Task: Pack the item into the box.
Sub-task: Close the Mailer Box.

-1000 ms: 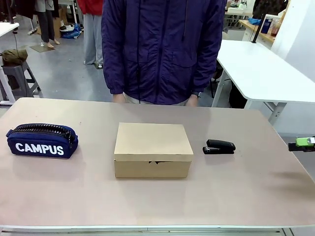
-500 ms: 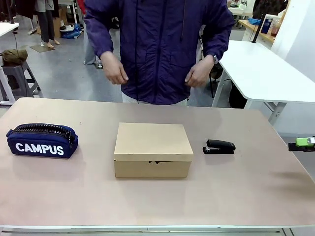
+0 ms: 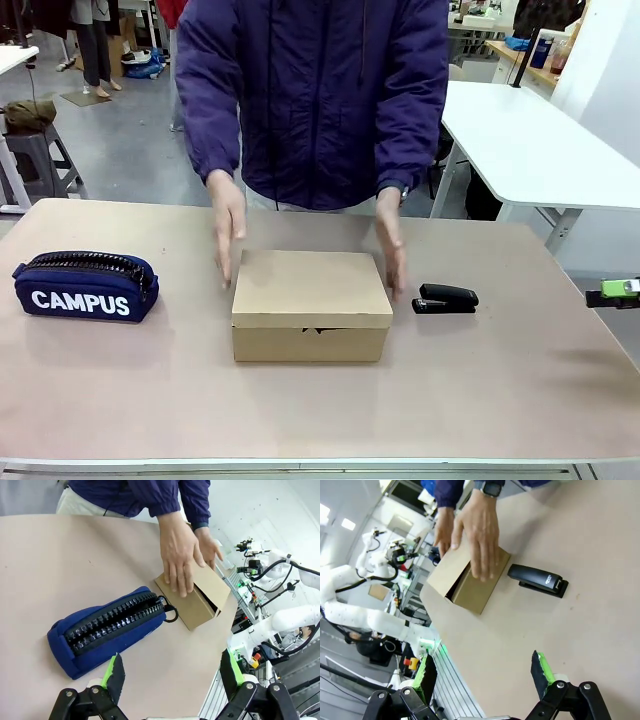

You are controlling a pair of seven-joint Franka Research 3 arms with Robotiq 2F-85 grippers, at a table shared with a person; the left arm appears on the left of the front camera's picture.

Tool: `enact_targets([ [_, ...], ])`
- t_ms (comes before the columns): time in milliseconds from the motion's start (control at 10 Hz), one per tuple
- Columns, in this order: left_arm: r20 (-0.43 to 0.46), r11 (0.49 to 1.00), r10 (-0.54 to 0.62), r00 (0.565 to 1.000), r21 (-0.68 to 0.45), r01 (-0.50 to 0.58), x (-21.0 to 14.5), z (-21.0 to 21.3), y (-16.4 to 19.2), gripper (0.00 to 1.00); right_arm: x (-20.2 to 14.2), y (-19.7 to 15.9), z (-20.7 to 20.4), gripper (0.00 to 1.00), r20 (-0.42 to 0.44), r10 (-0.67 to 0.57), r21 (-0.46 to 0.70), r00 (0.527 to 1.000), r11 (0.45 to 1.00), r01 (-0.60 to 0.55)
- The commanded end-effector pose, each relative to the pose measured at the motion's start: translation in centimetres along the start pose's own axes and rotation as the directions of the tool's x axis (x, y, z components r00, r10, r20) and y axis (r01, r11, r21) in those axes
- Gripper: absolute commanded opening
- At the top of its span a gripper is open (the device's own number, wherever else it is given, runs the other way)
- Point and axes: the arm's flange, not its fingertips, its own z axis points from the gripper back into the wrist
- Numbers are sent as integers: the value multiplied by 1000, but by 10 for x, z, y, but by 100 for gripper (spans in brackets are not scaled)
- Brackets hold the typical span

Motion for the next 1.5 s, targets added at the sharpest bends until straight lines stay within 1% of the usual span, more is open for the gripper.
enact_targets([
  [0, -11, 1000, -12, 1000, 8, 12, -3, 0, -4, 100, -3, 5, -1, 100, -6, 2, 8, 1000, 1000, -2],
  [1400, -11, 1000, -12, 1000, 8, 12, -3, 0, -4, 100, -3, 5, -1, 100, -6, 2, 8, 1000, 1000, -2],
])
